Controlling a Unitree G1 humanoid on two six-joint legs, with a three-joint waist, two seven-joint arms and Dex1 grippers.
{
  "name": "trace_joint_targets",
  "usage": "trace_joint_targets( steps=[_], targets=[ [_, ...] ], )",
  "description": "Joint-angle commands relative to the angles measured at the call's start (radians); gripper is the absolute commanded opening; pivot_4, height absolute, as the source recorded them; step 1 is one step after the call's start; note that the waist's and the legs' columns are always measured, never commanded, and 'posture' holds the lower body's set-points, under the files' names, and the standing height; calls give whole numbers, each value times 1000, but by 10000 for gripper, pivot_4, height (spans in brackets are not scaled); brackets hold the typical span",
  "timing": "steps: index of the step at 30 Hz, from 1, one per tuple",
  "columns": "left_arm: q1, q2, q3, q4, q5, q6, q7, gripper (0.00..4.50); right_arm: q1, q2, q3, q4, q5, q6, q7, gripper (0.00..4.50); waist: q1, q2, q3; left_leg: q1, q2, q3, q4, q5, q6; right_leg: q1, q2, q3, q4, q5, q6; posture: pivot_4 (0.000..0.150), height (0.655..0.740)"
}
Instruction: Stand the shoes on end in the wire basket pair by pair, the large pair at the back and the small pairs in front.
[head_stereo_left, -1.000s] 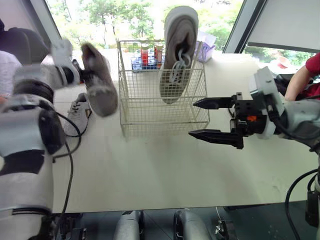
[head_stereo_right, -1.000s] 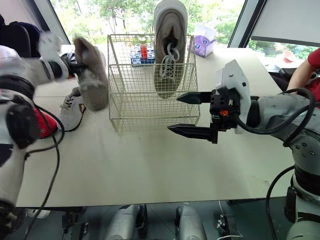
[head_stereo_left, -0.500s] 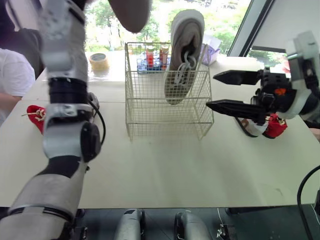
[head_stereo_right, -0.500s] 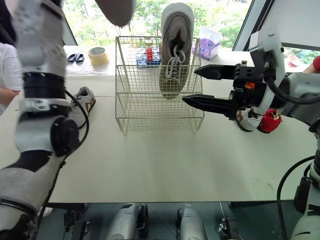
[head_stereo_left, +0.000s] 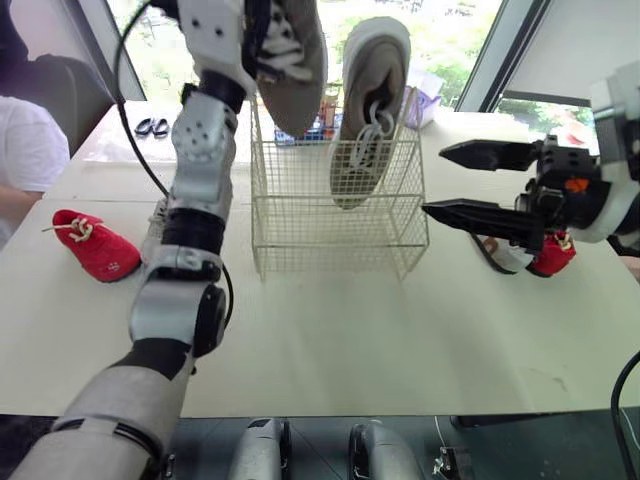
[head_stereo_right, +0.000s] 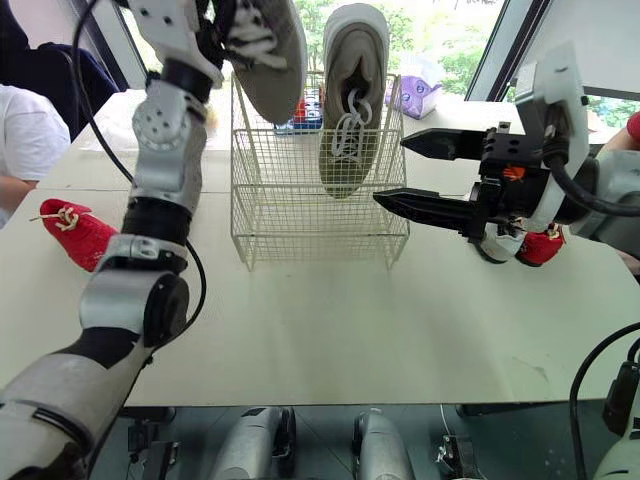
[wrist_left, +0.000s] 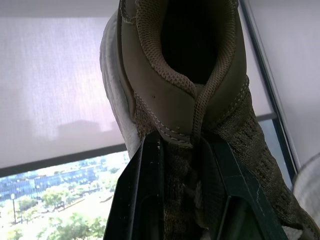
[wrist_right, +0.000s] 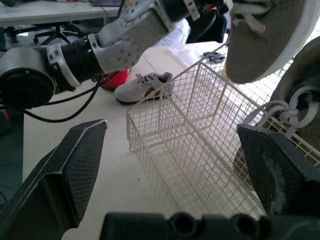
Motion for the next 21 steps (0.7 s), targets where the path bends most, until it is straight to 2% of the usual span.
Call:
trace_joint_targets(
  steps=[1,9,12,15,19,21],
  targets=[
    [37,-16,-16,-140,-1,23,12,7746,-27,-8,-3,10,3,-35,9,45000,0,0,0,0,0,0,0,0,0,0,0,0,0,0,0,1500,7351],
    [240,-59,-56,-379,2,186,25,7746,-45,2,56,48,-30,-84,48,45000,0,0,0,0,0,-1,0,0,0,0,0,0,0,0,1,1500,7351],
    [282,-68,-51,-461,-17,261,33,17497,-49,6,73,62,-39,-98,63,45000,0,0,0,0,0,-1,1,0,0,0,0,0,0,0,1,1500,7351],
    [332,-44,-51,-603,-34,372,10,31997,-49,15,97,80,-60,-118,83,45000,-1,0,0,0,0,-1,1,0,0,0,0,0,0,0,1,1500,7351],
    [402,21,-43,-870,-100,599,-41,31997,-39,20,122,109,-101,-147,117,45000,-4,1,-1,0,1,-1,1,0,0,0,0,0,0,0,1,1500,7351],
    [437,61,-23,-1001,-173,755,-64,31997,-37,31,137,127,-126,-162,128,45000,-4,1,-1,1,1,-1,0,0,0,1,0,0,0,0,1,1500,7351]
  ],
)
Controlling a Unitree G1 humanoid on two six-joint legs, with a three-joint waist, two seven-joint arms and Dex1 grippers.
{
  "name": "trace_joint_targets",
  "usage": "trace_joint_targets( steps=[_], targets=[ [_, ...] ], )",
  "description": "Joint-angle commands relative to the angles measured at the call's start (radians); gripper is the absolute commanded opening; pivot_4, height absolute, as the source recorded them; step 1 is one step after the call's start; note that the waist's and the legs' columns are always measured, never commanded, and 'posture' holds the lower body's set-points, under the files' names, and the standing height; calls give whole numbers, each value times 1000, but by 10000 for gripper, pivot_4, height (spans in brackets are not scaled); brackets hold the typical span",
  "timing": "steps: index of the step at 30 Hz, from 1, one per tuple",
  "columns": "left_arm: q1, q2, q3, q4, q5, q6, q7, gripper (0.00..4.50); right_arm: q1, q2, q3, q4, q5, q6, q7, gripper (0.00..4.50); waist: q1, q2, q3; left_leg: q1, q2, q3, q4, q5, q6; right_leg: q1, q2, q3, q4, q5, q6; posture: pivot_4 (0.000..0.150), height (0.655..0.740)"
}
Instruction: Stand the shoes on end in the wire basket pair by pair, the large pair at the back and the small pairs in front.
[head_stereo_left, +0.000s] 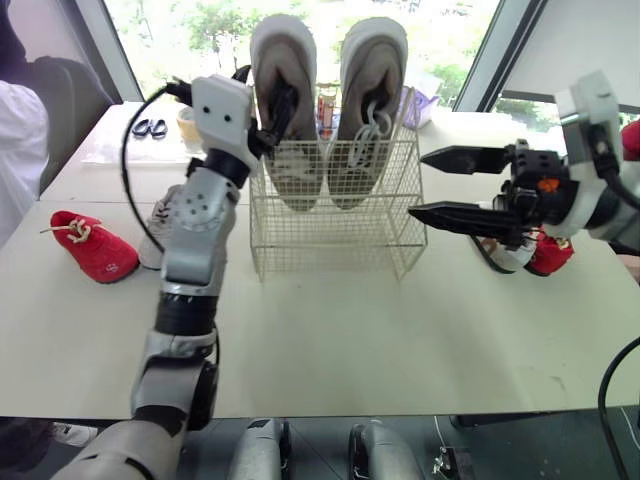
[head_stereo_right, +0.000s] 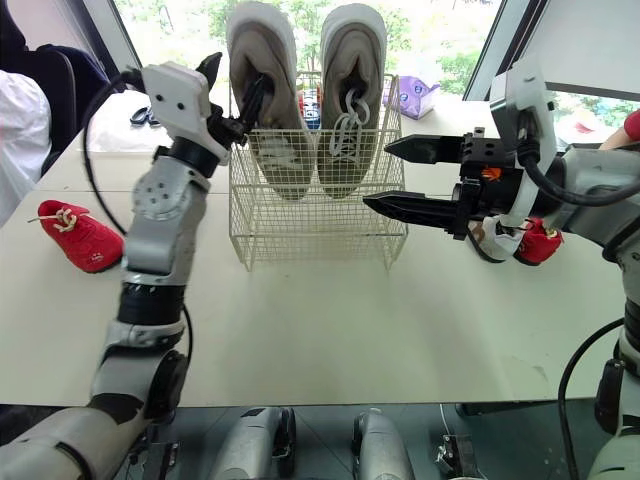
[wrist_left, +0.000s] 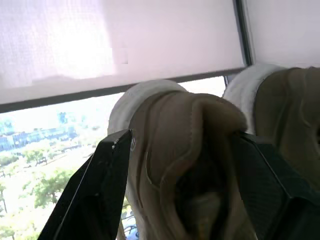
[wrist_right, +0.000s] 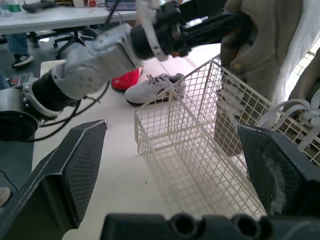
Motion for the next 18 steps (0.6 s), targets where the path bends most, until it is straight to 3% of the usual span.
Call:
trace_joint_targets(
  steps=[1,5,9,11,14,18],
  targets=[
    [31,58,38,-258,-129,248,-36,31997,-11,9,6,24,-43,-45,26,45000,-1,0,0,0,0,0,0,0,0,0,0,0,0,0,0,1500,7351],
    [105,79,179,-425,-366,565,11,31997,3,40,11,75,-110,-80,-5,45000,1,1,-1,3,0,-1,0,0,0,4,0,0,0,0,0,1500,7351],
    [173,156,344,-485,-677,779,-35,44498,16,121,-24,217,-278,-236,-135,45000,-2,1,-1,4,0,-2,1,0,0,5,0,0,0,0,0,1500,7351],
    [245,233,395,-469,-852,901,-104,44498,84,133,-51,261,-347,-344,-117,45000,3,1,-1,4,0,-2,1,1,-2,5,0,-1,0,0,0,1500,7351],
    [358,305,429,-464,-951,907,-200,44498,156,159,-92,373,-467,-497,-185,45000,2,1,-1,4,-1,-1,1,2,-4,6,0,0,-1,-1,1,1500,7351],
    [445,271,379,-568,-1139,891,-129,44498,288,196,-191,436,-554,-592,-309,45000,7,2,-1,4,-2,-1,1,2,-5,8,-1,-2,-2,-1,0,1500,7351]
  ],
)
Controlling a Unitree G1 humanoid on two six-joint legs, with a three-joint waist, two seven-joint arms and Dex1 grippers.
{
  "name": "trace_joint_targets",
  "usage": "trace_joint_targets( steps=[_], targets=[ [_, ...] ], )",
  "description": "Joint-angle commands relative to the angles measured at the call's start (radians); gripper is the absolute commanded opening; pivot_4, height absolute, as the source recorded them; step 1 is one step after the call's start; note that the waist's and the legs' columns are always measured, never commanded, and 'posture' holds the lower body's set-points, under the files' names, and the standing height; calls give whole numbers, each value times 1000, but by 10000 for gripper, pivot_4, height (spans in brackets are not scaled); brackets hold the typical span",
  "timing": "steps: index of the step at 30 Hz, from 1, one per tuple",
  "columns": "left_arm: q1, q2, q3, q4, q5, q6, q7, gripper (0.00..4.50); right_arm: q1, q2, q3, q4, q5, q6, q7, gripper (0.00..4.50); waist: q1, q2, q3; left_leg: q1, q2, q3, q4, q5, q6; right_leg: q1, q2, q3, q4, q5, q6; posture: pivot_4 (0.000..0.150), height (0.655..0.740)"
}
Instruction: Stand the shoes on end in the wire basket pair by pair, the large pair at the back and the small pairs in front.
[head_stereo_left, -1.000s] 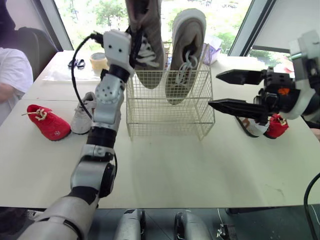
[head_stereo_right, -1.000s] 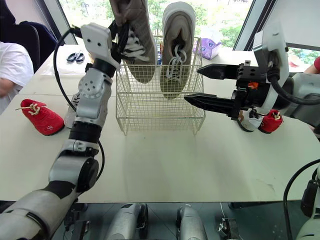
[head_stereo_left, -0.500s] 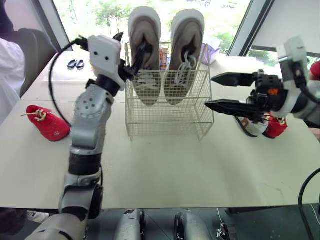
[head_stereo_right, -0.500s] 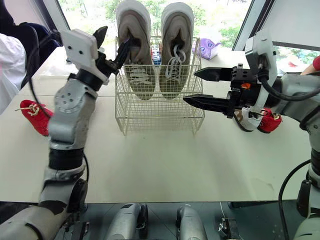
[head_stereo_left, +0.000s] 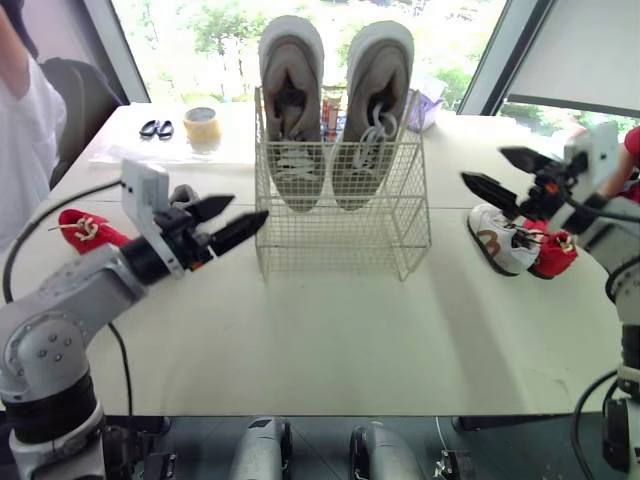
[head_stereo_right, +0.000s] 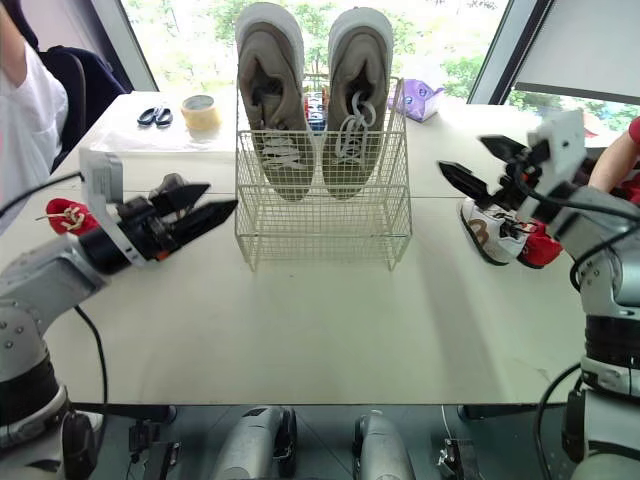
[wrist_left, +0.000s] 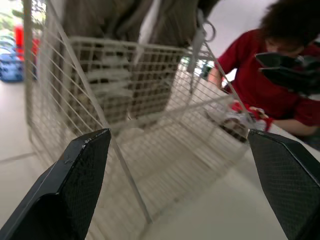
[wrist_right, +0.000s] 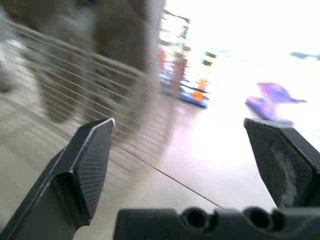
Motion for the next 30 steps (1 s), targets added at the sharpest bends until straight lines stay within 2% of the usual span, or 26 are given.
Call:
trace_joint_targets(
  steps=[1,6,12,22,30],
  targets=[
    [47,-33,-44,-144,-178,-25,72,44498,83,28,-120,8,-58,-83,-104,45000,-2,0,0,0,0,-1,0,0,0,0,-1,0,0,0,0,1500,7351],
    [155,-68,-165,-227,-249,-68,169,44498,222,73,-153,-21,-52,-69,-118,45000,-9,7,-4,4,0,-1,-1,0,1,2,-1,1,0,0,0,1500,7351],
    [203,-19,-236,-237,-272,-108,175,44498,306,110,-138,0,-70,-77,-120,45000,-17,13,-8,6,0,-1,-1,-3,4,3,2,2,1,-2,-4,1500,7351],
    [206,59,-271,-216,-265,-174,171,44498,275,167,-96,169,-110,-142,-94,45000,-30,15,-9,6,0,-1,-2,-3,4,3,2,2,0,-3,-5,1500,7351],
    [194,96,-286,-179,-227,-203,171,44498,126,226,-57,415,-156,-266,-87,45000,-30,17,-9,7,0,0,-2,-3,4,3,3,3,-1,-2,-4,1500,7351]
  ],
)
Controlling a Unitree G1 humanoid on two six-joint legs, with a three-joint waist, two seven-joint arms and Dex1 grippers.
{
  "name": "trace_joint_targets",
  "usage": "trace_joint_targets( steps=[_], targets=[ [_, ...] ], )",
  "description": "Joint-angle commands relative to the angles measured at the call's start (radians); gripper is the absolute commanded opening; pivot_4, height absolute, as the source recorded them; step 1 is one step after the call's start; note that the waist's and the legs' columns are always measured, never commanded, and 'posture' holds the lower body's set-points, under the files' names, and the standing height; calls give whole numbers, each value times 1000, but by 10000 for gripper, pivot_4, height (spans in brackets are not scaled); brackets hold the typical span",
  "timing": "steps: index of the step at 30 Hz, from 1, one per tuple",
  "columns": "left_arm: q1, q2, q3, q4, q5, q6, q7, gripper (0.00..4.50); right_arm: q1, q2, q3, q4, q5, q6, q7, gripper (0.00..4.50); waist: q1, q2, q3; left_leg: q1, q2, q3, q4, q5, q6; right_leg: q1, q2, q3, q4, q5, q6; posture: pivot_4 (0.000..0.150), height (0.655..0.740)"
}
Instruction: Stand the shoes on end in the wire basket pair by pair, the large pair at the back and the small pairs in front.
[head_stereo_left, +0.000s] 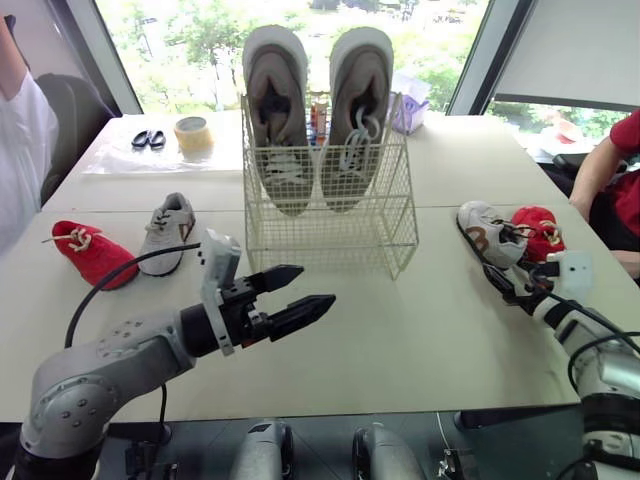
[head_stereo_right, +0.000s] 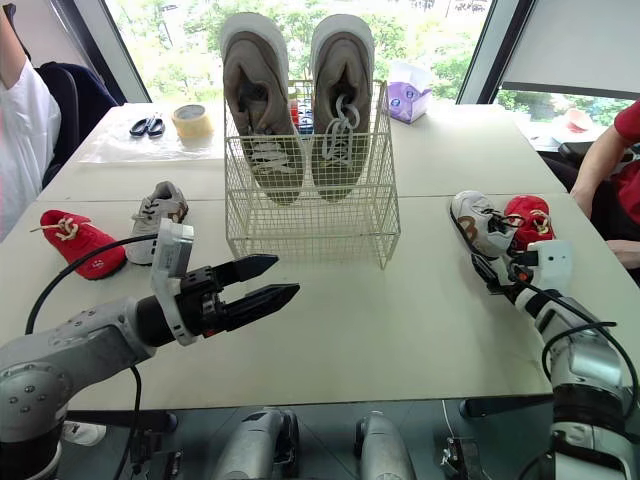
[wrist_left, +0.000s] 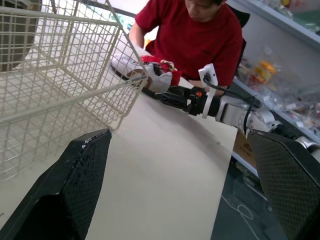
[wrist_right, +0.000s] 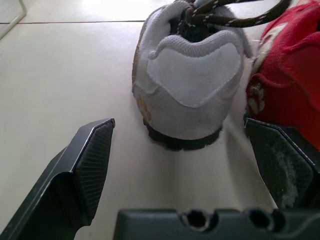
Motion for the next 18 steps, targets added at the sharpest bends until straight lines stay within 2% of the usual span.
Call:
trace_joint_targets(
  steps=[1,13,16,18],
  targets=[
    [-14,19,4,5,11,-28,-7,44498,-72,7,-11,77,-5,-63,12,45000,1,0,0,0,0,0,0,0,0,0,0,0,0,0,0,1500,7351],
    [-9,81,15,24,31,-19,-5,44498,-303,44,11,530,-70,-286,23,45000,-5,0,0,0,0,0,0,0,0,0,0,0,-1,0,0,1500,7351],
    [-20,100,20,25,15,-17,9,45000,-337,56,5,619,-80,-352,-2,36524,-6,0,0,0,0,0,0,0,0,0,0,0,0,0,0,1500,7351],
    [-23,112,24,23,1,-15,15,45000,-349,63,3,646,-81,-377,3,25363,-8,0,0,0,0,0,0,0,-1,0,0,0,-1,0,0,1500,7351]
  ],
)
